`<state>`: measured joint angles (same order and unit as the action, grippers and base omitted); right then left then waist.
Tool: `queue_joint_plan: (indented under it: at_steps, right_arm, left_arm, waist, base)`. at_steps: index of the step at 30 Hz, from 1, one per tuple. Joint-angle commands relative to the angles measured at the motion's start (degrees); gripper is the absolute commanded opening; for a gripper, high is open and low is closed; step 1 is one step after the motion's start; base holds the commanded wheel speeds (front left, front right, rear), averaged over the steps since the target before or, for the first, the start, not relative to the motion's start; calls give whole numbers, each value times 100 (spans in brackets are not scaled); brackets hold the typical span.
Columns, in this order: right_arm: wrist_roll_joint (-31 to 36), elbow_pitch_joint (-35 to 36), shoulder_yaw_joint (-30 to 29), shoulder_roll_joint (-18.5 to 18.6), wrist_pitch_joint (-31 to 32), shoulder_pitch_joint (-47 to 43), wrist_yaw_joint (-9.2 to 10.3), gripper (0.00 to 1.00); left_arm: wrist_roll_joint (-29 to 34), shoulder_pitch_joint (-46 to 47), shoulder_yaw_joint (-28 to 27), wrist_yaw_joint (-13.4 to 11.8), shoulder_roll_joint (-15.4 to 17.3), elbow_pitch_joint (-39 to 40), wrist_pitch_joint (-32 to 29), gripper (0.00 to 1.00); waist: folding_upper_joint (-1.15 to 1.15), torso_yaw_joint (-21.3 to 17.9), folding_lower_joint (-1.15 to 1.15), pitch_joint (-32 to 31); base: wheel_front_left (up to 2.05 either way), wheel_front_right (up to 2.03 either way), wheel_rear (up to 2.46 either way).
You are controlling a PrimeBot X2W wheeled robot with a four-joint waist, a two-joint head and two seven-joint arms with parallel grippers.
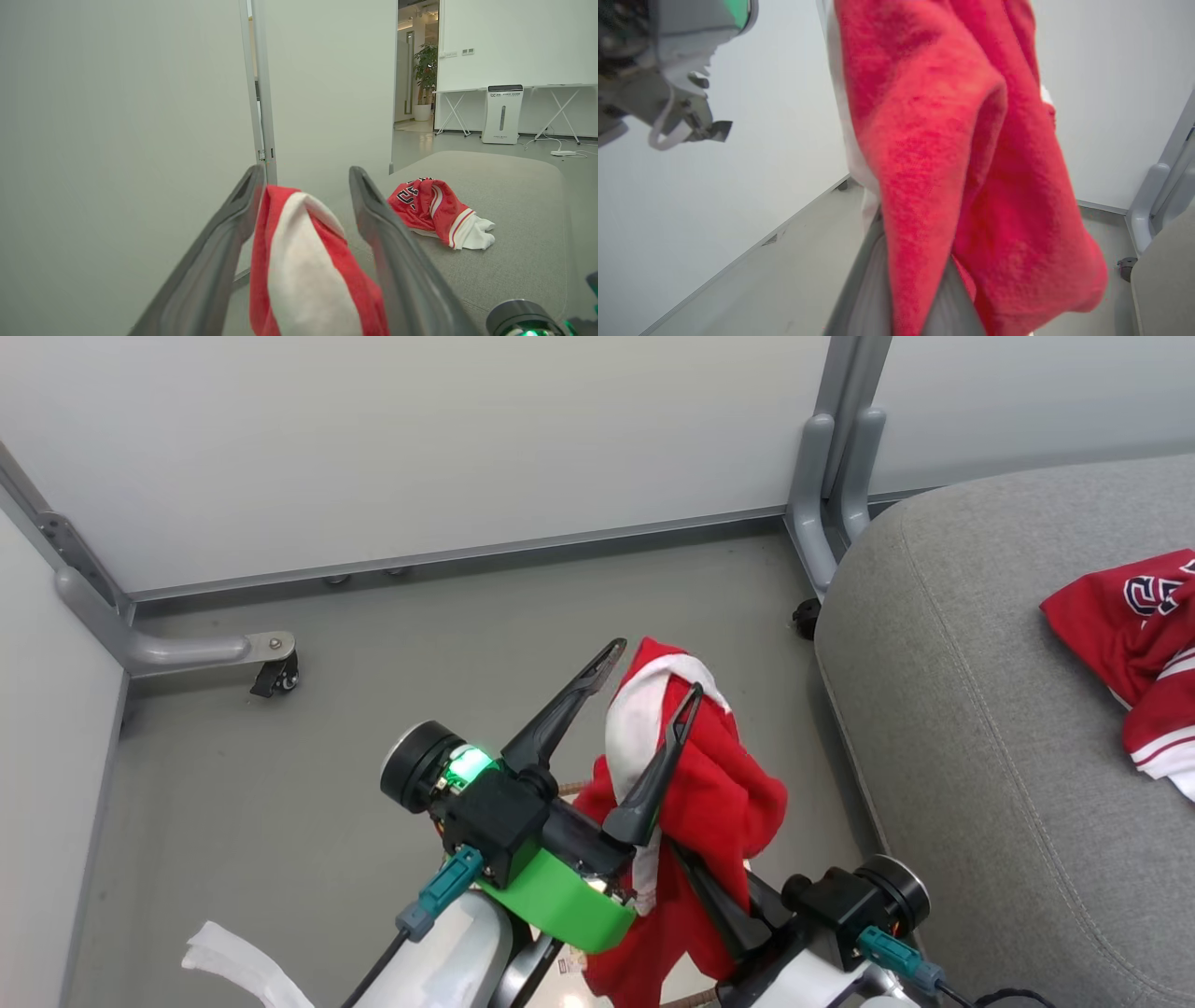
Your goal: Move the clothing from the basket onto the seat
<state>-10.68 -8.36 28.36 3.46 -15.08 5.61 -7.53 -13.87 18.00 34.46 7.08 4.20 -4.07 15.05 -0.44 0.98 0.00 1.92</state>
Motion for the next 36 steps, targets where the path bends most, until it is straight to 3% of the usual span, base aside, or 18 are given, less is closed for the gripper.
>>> queue_joint_plan:
  at_steps: [1,9,16,24,36]
  right_arm:
    - [-2,28,-46,29,-14,22,8,0]
    - [62,55,-190,35,-14,48,8,0]
    - [172,189,-375,15,-14,161,8,0]
    - [370,749,-881,-22,-14,328,8,0]
    - [511,1703,-1621,-53,-14,175,8,0]
  left_arm:
    - [46,105,-24,-4,18,-13,17,100]
    - [27,85,-103,4,27,-55,17,100]
    - [57,-76,-354,-25,175,-116,10,100]
    - [270,-221,-624,19,558,-105,9,100]
    - [626,-678,-962,39,980,471,10,100]
  waist:
    - [44,3,0,14]
    - [44,-26,0,75]
    - [44,-281,0,307]
    - [44,-856,0,765]
    - [44,-2089,0,1430]
  base:
    - [0,0,0]
    - [0,0,0]
    - [0,0,0]
    - [0,0,0]
    - [0,0,0]
